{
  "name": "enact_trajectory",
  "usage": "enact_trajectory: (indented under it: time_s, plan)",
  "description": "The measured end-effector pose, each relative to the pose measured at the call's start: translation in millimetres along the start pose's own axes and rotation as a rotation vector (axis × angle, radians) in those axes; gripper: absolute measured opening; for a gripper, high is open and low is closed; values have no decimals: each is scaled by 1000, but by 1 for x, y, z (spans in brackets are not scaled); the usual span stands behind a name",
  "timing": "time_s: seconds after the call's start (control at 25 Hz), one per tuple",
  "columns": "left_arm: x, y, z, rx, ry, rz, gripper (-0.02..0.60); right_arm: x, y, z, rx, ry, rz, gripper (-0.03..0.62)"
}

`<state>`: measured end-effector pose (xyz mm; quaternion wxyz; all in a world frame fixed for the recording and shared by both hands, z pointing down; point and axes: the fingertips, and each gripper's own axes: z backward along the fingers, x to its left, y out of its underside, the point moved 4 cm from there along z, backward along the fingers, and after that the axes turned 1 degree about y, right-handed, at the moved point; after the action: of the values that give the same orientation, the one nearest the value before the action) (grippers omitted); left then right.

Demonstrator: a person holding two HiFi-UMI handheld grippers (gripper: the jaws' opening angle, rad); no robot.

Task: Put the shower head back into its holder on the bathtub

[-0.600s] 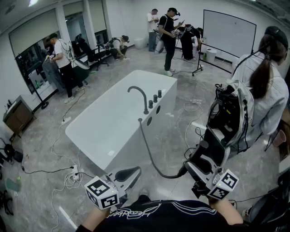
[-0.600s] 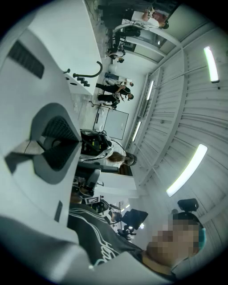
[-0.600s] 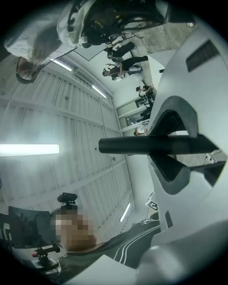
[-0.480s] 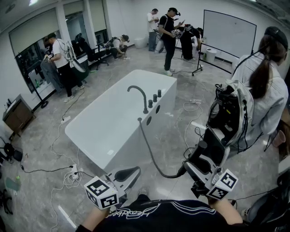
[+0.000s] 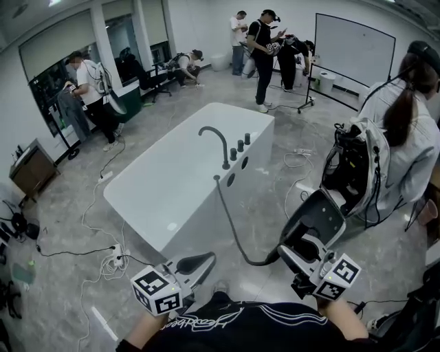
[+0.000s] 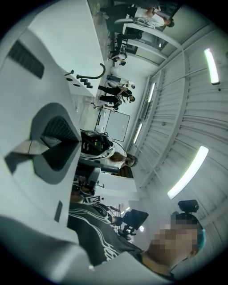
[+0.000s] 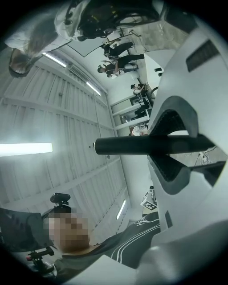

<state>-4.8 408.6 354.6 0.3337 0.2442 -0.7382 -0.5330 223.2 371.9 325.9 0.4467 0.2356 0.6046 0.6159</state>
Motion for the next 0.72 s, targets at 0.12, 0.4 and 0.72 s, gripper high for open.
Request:
enact_trajectory:
  time_s: [0.12, 0.4, 0.72]
  plan:
    - [1, 5, 7, 33, -23, -2, 5, 2, 8, -7, 7, -15, -37, 138]
    - [11, 19, 0, 71, -12, 25, 5, -16, 16, -23, -32, -34, -175, 137]
    - [52, 27, -29, 82, 63, 125, 5, -45, 14, -57, -12, -8, -218, 137]
